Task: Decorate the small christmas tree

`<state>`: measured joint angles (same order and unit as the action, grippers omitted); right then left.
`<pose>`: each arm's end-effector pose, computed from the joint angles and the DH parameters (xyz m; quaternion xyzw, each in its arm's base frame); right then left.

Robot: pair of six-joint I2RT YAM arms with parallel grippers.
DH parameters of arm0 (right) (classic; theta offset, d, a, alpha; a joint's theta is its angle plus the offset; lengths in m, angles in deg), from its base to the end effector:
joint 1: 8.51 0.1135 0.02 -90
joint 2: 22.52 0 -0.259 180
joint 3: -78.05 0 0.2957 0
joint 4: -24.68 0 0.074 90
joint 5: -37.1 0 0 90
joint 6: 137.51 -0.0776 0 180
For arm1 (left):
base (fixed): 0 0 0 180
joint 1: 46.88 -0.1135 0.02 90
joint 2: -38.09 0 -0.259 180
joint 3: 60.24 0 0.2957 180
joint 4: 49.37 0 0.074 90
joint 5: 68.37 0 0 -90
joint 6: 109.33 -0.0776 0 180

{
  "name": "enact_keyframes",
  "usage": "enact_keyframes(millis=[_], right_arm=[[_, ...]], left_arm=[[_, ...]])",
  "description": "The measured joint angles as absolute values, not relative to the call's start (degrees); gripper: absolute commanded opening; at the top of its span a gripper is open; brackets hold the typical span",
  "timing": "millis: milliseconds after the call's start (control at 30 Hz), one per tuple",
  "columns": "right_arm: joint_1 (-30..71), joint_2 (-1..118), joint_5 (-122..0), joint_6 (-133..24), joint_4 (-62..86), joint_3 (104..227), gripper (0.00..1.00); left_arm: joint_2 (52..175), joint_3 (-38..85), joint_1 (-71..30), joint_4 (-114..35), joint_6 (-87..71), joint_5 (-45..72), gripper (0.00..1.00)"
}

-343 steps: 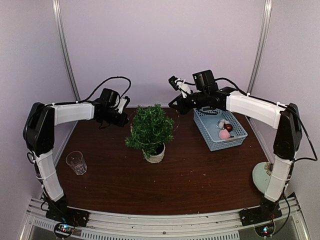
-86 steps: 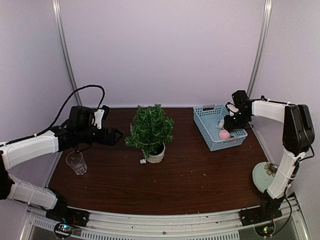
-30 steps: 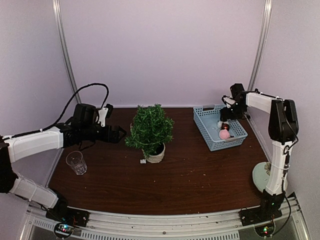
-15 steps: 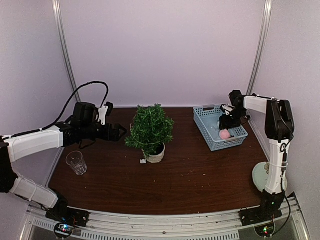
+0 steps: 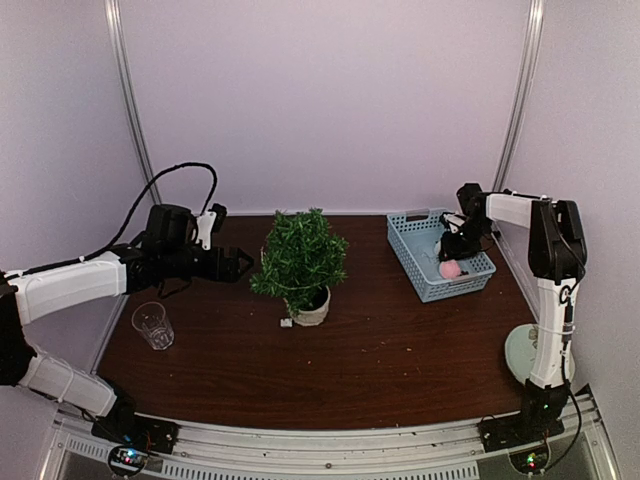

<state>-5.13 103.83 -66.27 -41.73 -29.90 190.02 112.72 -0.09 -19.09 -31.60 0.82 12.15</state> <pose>0.5117 0.0482 0.1091 -0.0992 0.9717 0.1106 0.1837 0.3169 -0.1815 0.2090 0.0980 0.8681 -0.2616 0.4103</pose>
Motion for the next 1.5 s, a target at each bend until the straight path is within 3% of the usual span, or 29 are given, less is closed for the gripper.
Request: enact_keyframes(millis=[200, 633, 1233, 1500], right_arm=[[-5.1, 100.3, -68.4, -43.0, -29.1, 187.9, 0.38], [-1.4, 78.9, -78.9, -45.4, -22.0, 181.7, 0.38], [21.5, 61.3, -86.8, -36.6, -23.7, 175.2, 0.39], [32.6, 61.5, -87.0, -34.8, -24.0, 176.6, 0.39]], left_arm=[[112.7, -0.1, -19.1, -31.6, 0.8, 12.3, 0.98], [106.7, -0.1, -19.1, -30.6, -1.1, 13.0, 0.97], [100.5, -0.3, -16.0, -30.8, -7.9, 8.7, 0.91], [100.5, -0.4, -13.2, -31.7, -9.0, 8.6, 0.89]])
